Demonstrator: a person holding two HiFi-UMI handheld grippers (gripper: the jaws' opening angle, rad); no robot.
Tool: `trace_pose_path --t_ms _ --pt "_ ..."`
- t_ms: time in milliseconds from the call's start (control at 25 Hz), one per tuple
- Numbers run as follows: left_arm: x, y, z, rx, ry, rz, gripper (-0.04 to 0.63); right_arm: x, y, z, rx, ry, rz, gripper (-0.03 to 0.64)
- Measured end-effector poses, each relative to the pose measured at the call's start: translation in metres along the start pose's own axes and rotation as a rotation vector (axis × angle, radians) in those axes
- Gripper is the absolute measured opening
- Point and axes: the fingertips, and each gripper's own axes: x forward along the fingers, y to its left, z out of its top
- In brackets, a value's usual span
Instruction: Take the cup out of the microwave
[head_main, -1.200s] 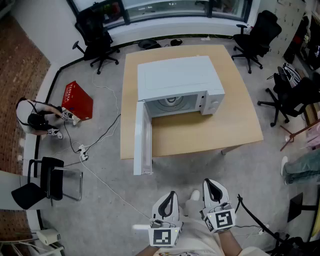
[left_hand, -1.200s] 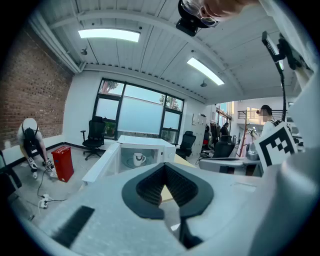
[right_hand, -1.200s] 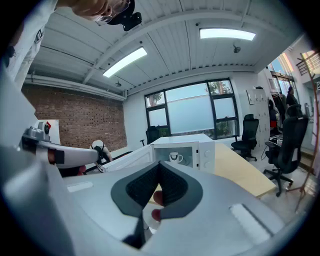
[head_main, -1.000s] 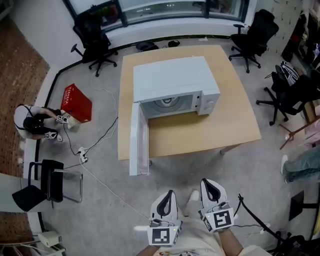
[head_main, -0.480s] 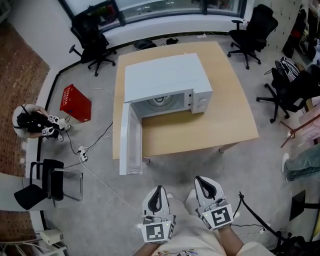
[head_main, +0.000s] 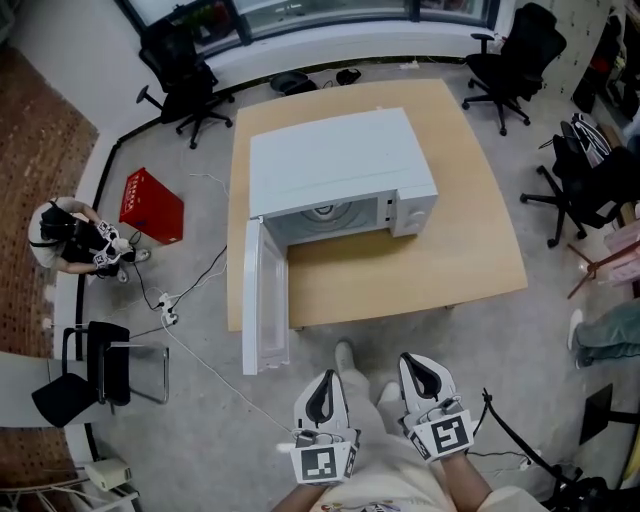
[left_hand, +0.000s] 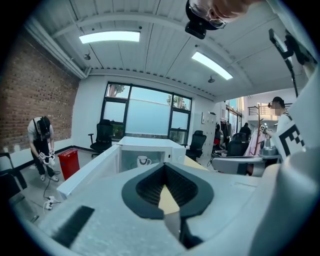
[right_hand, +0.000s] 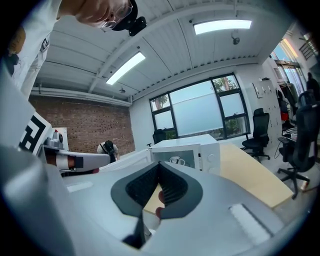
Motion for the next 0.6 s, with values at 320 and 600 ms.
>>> trace_pose_path --t_ms 320,600 --pt "0.077 0.044 0.035 -0.016 -0.028 -0.077 0.003 0.084 -0.027 0.015 -0.011 -0.003 -0.112 0.006" --pt "0.118 0.058 0.044 -0.063 -0.024 -0.119 0.003 0.137 -0.038 0.025 -0.033 -0.008 -0.137 0.006"
